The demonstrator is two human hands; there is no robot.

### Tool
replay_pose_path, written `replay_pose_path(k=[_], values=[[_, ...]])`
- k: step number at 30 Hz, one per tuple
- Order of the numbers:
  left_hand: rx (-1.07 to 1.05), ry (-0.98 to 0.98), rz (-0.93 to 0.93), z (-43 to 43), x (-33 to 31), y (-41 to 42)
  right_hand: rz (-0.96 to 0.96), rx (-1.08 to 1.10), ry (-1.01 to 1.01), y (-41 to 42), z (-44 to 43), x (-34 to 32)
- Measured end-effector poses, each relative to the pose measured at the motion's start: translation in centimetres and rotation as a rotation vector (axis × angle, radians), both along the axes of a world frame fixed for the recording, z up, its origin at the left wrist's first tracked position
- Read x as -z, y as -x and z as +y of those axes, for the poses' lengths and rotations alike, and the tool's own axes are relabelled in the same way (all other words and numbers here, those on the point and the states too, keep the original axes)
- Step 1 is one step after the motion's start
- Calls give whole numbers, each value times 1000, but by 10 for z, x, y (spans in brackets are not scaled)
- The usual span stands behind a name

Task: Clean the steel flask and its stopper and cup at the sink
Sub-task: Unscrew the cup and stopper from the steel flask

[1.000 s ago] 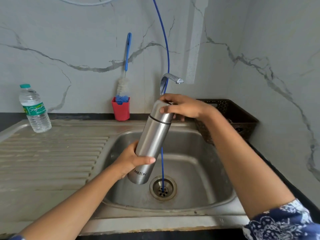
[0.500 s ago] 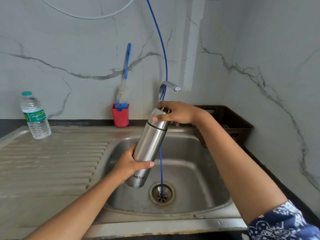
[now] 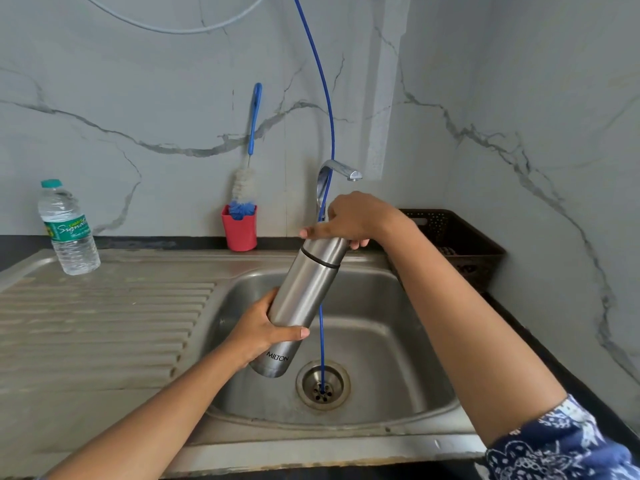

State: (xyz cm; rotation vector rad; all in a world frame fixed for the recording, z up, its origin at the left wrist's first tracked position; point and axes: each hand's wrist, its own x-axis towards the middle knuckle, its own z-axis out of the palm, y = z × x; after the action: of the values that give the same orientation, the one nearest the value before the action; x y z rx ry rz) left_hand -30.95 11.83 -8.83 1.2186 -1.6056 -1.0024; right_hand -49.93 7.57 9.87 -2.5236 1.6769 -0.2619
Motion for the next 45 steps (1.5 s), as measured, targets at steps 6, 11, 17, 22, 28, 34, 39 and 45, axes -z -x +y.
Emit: replay_pose_path(k=[6,11,17,22,28,34,39,45], values=[[-15,-3,51,-1,-1,0,-349,-321,-403,27,-16,1],[-11,3,48,0,-1,1,-296,1,-157,14,-1,-5],[-20,0,12,1,0,-1,-164,-41,-185,5,-9,2],[-26,-6,30,1,-1,-1,-389,-334,-534,29,-21,3],[-43,1,20,0,-3,-2,-241,69,-271,8,-3,-1],[-45,3,18,1,-2,-3,-79,-13,-234,-5,-6,0],[-44,4,33,0,-5,-5,-318,-254,-440,17,-14,-10],[-59,3,97,2,-10,-5,-397,-373,-369,23,-19,-11]])
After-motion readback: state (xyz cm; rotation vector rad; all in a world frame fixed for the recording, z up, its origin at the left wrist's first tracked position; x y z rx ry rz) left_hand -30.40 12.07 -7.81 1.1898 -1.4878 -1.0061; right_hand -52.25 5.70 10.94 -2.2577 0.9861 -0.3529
